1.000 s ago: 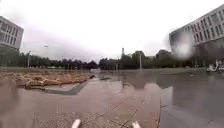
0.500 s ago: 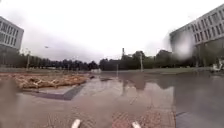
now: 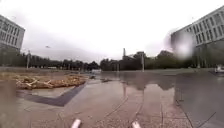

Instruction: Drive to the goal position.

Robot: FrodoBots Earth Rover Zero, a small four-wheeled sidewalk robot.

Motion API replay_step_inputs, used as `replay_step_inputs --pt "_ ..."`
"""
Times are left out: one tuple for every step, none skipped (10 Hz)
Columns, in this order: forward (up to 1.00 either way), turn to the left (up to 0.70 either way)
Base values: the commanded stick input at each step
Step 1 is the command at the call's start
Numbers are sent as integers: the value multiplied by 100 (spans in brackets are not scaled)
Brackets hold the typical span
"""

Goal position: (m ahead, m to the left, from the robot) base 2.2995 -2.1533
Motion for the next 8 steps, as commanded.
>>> replay_step_inputs --pt "70 2" --pt "70 2" --pt "70 2" --pt "70 2" --pt "70 2" --pt "70 2" --pt "70 2" --pt "70 3"
